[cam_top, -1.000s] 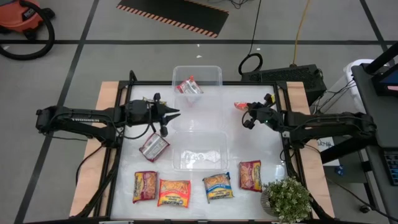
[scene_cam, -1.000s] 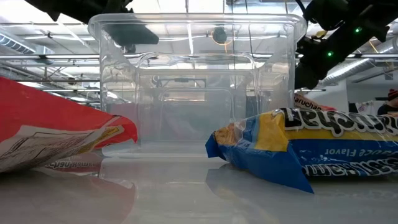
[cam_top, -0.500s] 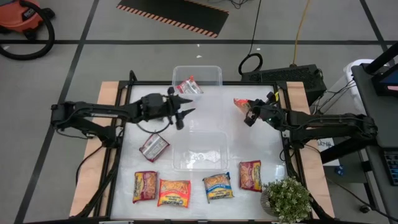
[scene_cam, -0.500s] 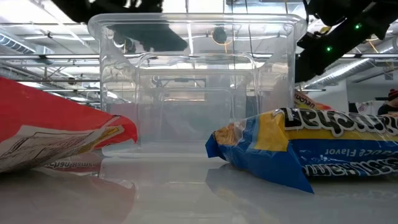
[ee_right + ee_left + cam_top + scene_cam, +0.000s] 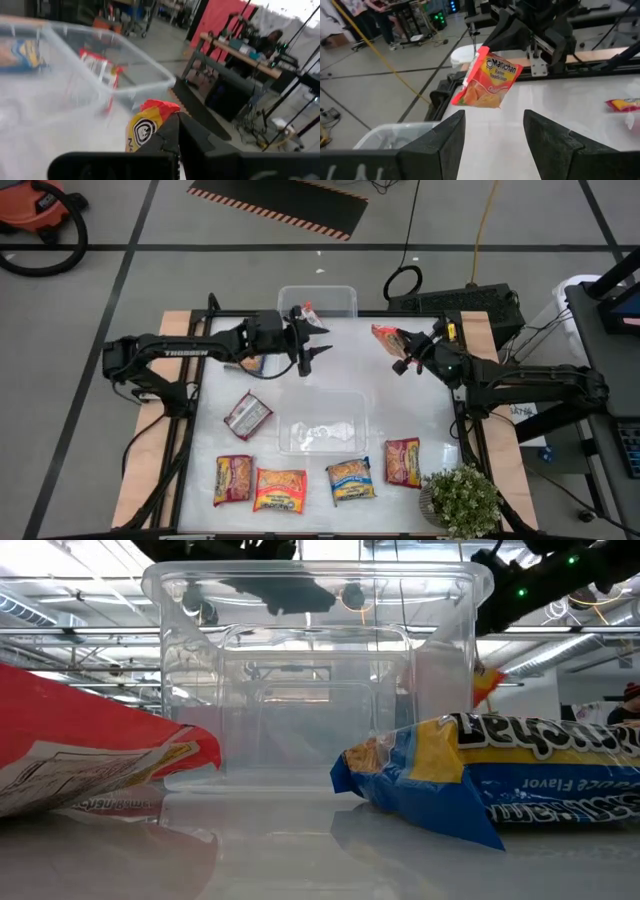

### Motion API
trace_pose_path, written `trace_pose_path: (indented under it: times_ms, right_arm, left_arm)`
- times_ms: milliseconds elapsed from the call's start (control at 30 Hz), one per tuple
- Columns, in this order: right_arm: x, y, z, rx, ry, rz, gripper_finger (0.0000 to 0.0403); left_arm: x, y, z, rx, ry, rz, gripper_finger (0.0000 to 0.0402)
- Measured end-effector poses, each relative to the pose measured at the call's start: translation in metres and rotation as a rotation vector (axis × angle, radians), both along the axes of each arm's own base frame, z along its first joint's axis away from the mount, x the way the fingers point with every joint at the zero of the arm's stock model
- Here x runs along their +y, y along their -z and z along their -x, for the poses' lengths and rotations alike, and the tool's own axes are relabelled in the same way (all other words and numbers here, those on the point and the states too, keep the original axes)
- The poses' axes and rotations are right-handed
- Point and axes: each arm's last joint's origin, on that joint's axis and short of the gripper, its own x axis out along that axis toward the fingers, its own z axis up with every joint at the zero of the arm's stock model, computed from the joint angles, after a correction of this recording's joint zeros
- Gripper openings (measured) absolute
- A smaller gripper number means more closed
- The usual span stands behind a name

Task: Sort Maruchan noodles
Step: Put the top orange noodle pack into the top transparent bin

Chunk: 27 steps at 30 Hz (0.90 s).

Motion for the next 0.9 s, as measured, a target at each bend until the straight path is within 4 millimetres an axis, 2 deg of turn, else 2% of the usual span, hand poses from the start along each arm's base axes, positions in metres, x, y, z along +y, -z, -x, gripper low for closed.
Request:
trace_pose_path:
  times_ms: [133, 267, 467, 600, 767, 900]
  right_arm:
    - [0.000, -0.013, 0.000, -0.069, -0.011, 0.078, 0.0000]
    - [0.001, -0.025, -0.001, -0.137, -0.060, 0.152, 0.0000]
    - [0.001, -0.030, -0.001, -0.136, -0.061, 0.205, 0.0000]
    - [0.001, -0.022, -0.002, -0.120, -0.063, 0.132, 0.0000]
    - [0.002, 0.000, -0.005, -0.041, -0.098, -0.048, 0.0002]
    - [0.003, 0.014, -0.004, 0.034, -0.113, -0.158, 0.0018]
  left_arm:
    - [0.009, -0.012, -0.008, -0.018, 0.008, -0.005, 0.0207]
    - [0.014, -0.009, -0.018, 0.034, 0.092, -0.021, 0.0214]
    - [0.019, -0.010, -0.035, 0.025, 0.086, 0.019, 0.0249]
    - [0.019, -0.003, -0.035, 0.082, 0.066, 0.048, 0.0255]
    - [0.021, 0.003, -0.026, 0.203, -0.042, 0.085, 0.0255]
    - [0.022, 0.010, -0.020, 0.288, -0.063, 0.133, 0.0255]
